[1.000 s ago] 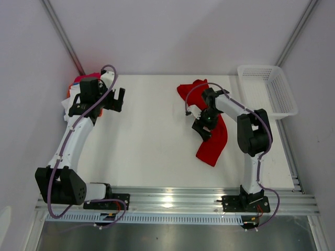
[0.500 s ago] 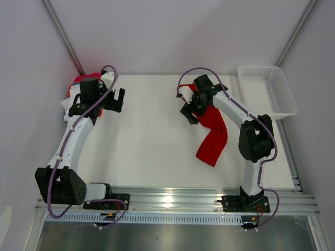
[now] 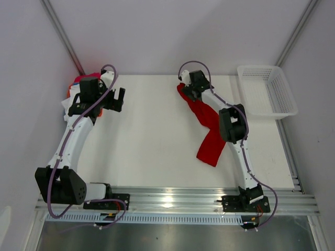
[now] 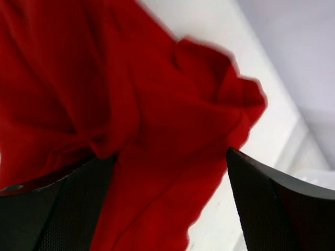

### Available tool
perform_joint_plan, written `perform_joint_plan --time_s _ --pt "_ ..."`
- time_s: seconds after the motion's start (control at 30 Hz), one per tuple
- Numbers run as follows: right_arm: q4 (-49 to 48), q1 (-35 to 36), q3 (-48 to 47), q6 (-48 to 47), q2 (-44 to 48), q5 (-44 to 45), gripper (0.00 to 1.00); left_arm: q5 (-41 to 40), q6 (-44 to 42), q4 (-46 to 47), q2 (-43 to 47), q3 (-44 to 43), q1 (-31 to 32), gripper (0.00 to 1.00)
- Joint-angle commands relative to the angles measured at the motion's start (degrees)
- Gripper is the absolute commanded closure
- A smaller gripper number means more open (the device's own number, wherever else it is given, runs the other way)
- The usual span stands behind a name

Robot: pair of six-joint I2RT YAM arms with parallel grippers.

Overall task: Fold and stack the t-shirts
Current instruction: Fold the tshirt

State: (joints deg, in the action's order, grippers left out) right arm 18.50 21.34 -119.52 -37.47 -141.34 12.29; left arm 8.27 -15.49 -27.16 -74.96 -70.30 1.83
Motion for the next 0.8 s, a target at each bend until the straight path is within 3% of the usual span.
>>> perform_joint_plan --time_s 0.0,0.2,0.33,0.43,0.77 --pt "-3.46 2.20 -6.07 -4.44 -7.00 4.40 0.05 0.43 -0.42 1.49 0.95 -0.54 -0.68 0.01" --pt "-11.10 5.54 -11.51 -12.33 -15.78 9.23 0.02 -0.28 -0.60 1.84 1.39 0.96 -0.60 0.01" --pt "-29.71 6.43 -15.11 -22.54 -23.43 15.82 0.01 -0.10 -0.33 1.23 1.92 0.96 -0.59 0.01" --pt "-30.72 6.69 -21.79 -22.74 -26.53 16.27 0.01 -0.27 -0.33 0.88 2.36 1.05 -0.59 0.01" --pt "-31.77 11.78 -22.94 -19.56 -24.95 14.68 0.01 1.39 1.07 0.18 1.66 0.52 -0.59 0.01"
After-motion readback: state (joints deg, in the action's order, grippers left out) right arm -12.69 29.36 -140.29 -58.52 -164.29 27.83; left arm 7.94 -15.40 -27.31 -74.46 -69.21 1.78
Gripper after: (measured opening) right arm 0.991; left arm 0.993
